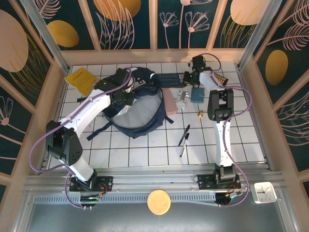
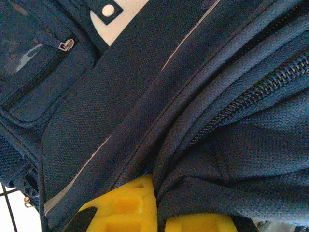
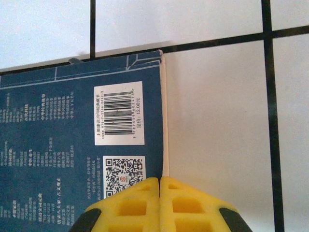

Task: Pack the student bag

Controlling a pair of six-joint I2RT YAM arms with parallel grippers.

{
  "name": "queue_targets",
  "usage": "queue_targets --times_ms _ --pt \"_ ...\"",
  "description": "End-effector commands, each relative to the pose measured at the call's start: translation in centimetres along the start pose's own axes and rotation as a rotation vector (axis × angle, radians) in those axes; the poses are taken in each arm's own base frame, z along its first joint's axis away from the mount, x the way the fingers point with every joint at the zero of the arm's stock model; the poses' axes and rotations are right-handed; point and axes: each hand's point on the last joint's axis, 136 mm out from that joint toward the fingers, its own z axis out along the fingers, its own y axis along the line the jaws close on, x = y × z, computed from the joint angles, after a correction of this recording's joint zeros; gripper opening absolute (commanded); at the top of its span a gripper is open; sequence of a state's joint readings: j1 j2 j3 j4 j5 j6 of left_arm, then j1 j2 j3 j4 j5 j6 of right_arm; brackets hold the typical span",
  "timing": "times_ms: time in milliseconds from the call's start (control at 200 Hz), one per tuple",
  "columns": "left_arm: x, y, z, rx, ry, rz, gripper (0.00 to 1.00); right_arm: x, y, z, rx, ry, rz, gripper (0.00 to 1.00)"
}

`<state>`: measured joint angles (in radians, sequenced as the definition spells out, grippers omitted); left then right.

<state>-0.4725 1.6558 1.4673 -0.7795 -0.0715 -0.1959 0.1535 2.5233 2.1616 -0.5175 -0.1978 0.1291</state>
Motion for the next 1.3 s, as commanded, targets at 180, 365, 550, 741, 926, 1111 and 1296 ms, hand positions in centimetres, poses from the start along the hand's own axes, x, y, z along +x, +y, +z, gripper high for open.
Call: queue_targets --times_ms 180,365,550,741,926,1111,1296 --pt "-1.6 0.8 -1.5 -0.022 -0.066 -0.041 0.0 -5.9 4.9 -10.1 -0.214 -0.256 0.105 0.0" --pt "-1.9 0.9 -1.5 -0.028 -0.076 -0.074 0.0 -7.4 5.9 -15.2 -0.307 -0.332 0.163 0.0" --pt "-2.9 0.4 -2.0 0.003 -0.11 -0.139 0.0 -8.0 7.3 -21.0 -0.378 -0.394 0.184 0.0" --pt "-3.7 -0.1 -2.2 0.029 -0.127 -0.153 0.0 -6.0 7.8 -24.1 -0.444 -0.343 0.191 0.0" --pt "-3.3 0.0 -1.6 0.022 -0.112 -0.149 0.0 -2.1 3.7 -17.2 -0.284 -0.136 0.144 0.52" --pt "-3.3 -0.4 -0.3 0.028 -0.078 -0.143 0.0 -1.2 -1.6 -11.3 -0.159 -0.048 0.152 0.59" --pt "-3.1 -0.3 0.0 0.024 -0.066 -0.143 0.0 -0.5 -3.5 -7.4 -0.094 0.024 0.131 0.59"
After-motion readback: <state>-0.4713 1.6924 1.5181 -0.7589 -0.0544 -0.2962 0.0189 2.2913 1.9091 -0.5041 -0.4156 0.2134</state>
